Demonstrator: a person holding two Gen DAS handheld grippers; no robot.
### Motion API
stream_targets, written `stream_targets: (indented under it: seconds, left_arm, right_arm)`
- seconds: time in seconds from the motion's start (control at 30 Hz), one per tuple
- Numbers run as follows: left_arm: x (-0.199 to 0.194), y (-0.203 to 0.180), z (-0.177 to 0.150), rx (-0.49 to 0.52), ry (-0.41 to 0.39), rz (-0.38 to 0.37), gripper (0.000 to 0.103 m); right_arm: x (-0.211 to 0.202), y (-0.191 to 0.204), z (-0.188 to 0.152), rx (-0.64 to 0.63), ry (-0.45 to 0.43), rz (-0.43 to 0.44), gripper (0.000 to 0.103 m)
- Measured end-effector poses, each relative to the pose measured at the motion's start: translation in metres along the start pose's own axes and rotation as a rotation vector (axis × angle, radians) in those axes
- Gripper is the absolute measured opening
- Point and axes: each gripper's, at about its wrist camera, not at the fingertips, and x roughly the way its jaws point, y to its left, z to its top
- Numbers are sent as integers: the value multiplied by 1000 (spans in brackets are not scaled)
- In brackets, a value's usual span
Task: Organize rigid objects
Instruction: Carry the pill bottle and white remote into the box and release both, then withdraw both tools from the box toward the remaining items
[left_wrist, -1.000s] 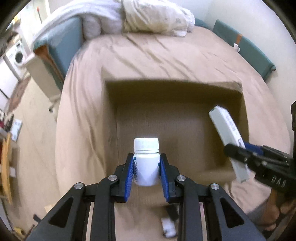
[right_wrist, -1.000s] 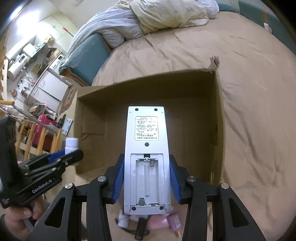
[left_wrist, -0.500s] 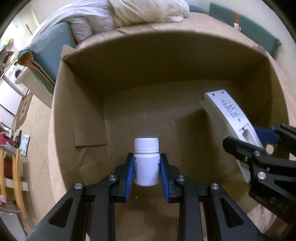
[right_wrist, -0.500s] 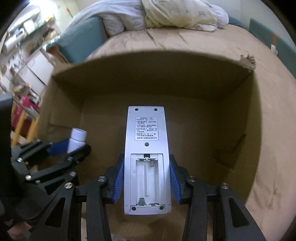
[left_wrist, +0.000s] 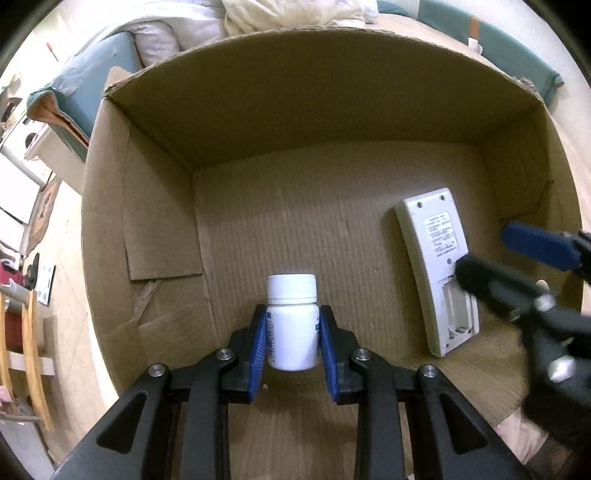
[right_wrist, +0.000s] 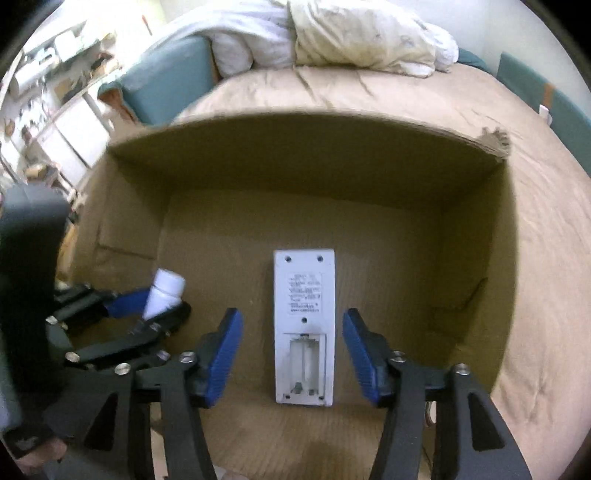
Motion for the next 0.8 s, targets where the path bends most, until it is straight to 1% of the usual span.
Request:
stream_targets:
  seconds: [0.07,0.1,0.17,0.23,0.3,0.33,0.4,0.47,0.53,0.63,0.8]
  left_arm:
    - [0,1,0,-1,-1,-4,24]
    - [-1,1,-4,-3,-1,-7,24]
    - [1,3,-5,-11,3,-18,24]
    - [0,9,-5,-27,12,-35,25]
    - [-3,14,-5,-59,31,-70,36]
    - [-5,16,-5,-78,40,-103,40]
    - [-12,18,-5,-108,54,-179,60]
    - [-19,19,-4,-125,55,-193,69]
    - [-28,20,-1,-132,37,-199,69]
    - [-37,27,-1,-155,21,-189,69]
    - [-56,37,-16,-179,18,-161,69]
  right_arm:
    - [-9,-4,3,35,-19,27,61]
    - [-13,-6,4,51,-28,40,63]
    - [-25,-10,3,81,-51,63,69]
    - [-32,-13,4,104,-56,89,70]
    - [-37,-15,3,122,-50,117,72]
    - [-39,-15,2,132,-49,127,73]
    - [-45,-18,2,149,-56,133,75]
    - [-49,-21,3,170,-66,156,79]
    - [-52,-24,4,192,-75,177,83]
    - [-58,-30,2,210,-81,174,83]
    - [-64,-35,-1,228,-77,178,83]
